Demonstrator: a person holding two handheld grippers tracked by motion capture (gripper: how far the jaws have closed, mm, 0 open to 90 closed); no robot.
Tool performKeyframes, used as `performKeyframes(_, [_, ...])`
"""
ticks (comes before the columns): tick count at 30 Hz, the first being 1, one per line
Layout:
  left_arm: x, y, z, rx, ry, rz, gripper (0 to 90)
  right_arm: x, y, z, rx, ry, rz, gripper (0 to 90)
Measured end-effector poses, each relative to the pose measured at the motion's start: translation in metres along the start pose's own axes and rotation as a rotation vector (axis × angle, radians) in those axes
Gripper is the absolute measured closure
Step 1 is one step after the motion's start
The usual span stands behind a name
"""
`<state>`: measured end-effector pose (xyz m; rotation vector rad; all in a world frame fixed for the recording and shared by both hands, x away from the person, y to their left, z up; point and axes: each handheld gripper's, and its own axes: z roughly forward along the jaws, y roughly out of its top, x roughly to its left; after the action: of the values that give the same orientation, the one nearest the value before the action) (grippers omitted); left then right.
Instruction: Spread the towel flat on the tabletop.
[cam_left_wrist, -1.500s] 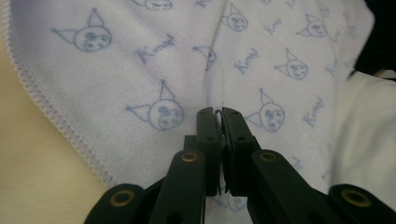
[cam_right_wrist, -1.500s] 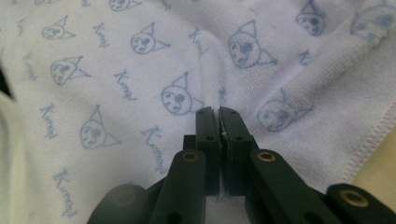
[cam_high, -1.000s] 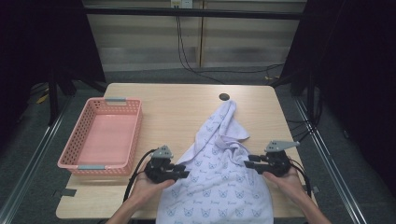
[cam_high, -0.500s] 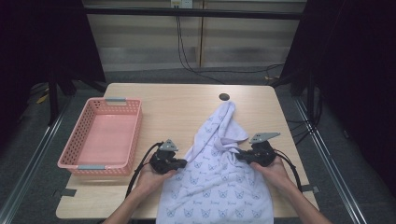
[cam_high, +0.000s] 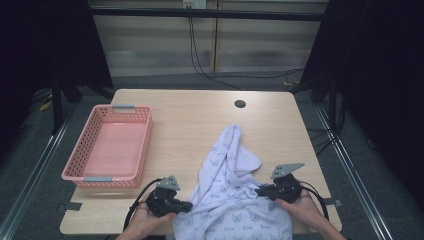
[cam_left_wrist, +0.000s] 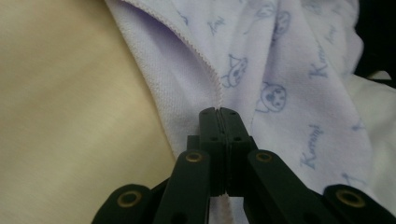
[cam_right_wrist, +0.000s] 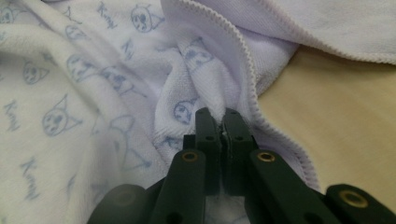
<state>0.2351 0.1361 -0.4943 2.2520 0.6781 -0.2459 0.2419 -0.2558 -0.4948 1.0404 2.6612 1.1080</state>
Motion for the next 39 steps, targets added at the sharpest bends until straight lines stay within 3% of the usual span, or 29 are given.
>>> performKeyframes(3, [-0.012,-0.009,-0.003,0.008,-0.024,0.023,89.1,0.009,-0.006,-0.006,0.024,0.033,-0.013,85.2])
performKeyframes(5, [-0.014,-0.009,-0.005,0.004,-0.028,0.02,89.0,0.012,-0.008,-0.015,-0.009,0.023,-0.019,71.7])
performKeyframes(7, [-0.014,-0.008,-0.005,0.0,-0.032,0.025,89.0,0.008,-0.005,-0.023,-0.076,0.022,0.009,64.2])
performKeyframes(9, [-0.017,-0.007,-0.001,0.016,-0.034,0.033,89.1,0.0,0.0,-0.03,-0.145,0.02,0.027,64.4])
performKeyframes(10, [-0.017,-0.007,-0.001,0.016,-0.034,0.033,89.1,0.0,0.0,-0.03,-0.145,0.02,0.027,64.4])
performKeyframes(11, [-0.017,-0.007,0.0,0.021,-0.036,0.032,89.1,-0.01,0.009,-0.028,-0.183,-0.011,0.051,62.6])
performKeyframes(15, [-0.019,-0.009,-0.002,0.007,-0.055,0.03,89.0,-0.038,0.026,0.0,-0.128,-0.076,0.074,55.4])
performKeyframes(19, [-0.02,-0.01,-0.007,-0.026,-0.06,0.021,87.9,-0.048,0.033,0.018,-0.108,-0.112,0.074,52.1])
performKeyframes(21, [-0.018,-0.009,-0.01,-0.043,-0.061,0.007,72.0,-0.051,0.039,0.03,-0.096,-0.146,0.065,52.1])
performKeyframes(22, [-0.014,-0.003,-0.014,-0.082,-0.039,-0.011,68.3,-0.05,0.04,0.032,-0.086,-0.165,0.056,52.1])
performKeyframes(23, [-0.014,-0.003,-0.014,-0.082,-0.039,-0.011,66.0,-0.048,0.039,0.033,-0.089,-0.17,0.049,51.9])
performKeyframes(24, [-0.009,0.005,-0.016,-0.116,-0.009,-0.006,61.1,-0.047,0.039,0.032,-0.084,-0.174,0.048,52.1])
performKeyframes(25, [-0.009,0.005,-0.016,-0.116,-0.009,-0.006,60.4,-0.047,0.039,0.032,-0.084,-0.174,0.048,52.1])
performKeyframes(26, [-0.004,0.015,-0.016,-0.125,0.035,-0.006,60.7,-0.042,0.036,0.031,-0.08,-0.203,0.024,55.4])
performKeyframes(27, [0.001,0.021,-0.014,-0.132,0.044,-0.008,60.7,-0.042,0.036,0.031,-0.08,-0.203,0.024,55.4])
performKeyframes(28, [0.013,0.038,-0.004,-0.147,0.074,-0.019,57.1,-0.039,0.033,0.03,-0.081,-0.205,0.011,68.0])
performKeyframes(29, [0.013,0.038,-0.004,-0.147,0.074,-0.019,55.5,-0.039,0.032,0.029,-0.081,-0.198,0.005,73.1])
performKeyframes(30, [0.028,0.055,0.009,-0.164,0.093,-0.047,54.5,-0.038,0.031,0.027,-0.078,-0.199,0.012,79.8])
performKeyframes(31, [0.028,0.055,0.009,-0.164,0.093,-0.047,54.4,-0.038,0.031,0.027,-0.078,-0.199,0.012,79.8])
performKeyframes(32, [0.035,0.065,0.016,-0.176,0.113,-0.05,52.1,-0.039,0.028,0.026,-0.086,-0.17,0.029,85.9])
performKeyframes(33, [0.045,0.078,0.025,-0.178,0.153,-0.061,48.9,-0.039,0.028,0.025,-0.083,-0.161,0.03,87.1])
performKeyframes(35, [0.057,0.087,0.034,-0.187,0.176,-0.088,47.6,-0.04,0.028,0.022,-0.086,-0.131,0.053,87.7])
performKeyframes(37, [0.064,0.091,0.041,-0.198,0.213,-0.113,46.3,-0.043,0.029,0.015,-0.128,-0.113,0.073,88.0])
performKeyframes(38, [0.067,0.092,0.045,-0.191,0.204,-0.128,47.5,-0.044,0.031,0.009,-0.152,-0.11,0.078,88.1])
performKeyframes(39, [0.07,0.092,0.054,-0.15,0.215,-0.139,48.2,-0.045,0.032,0.003,-0.186,-0.107,0.089,88.2])
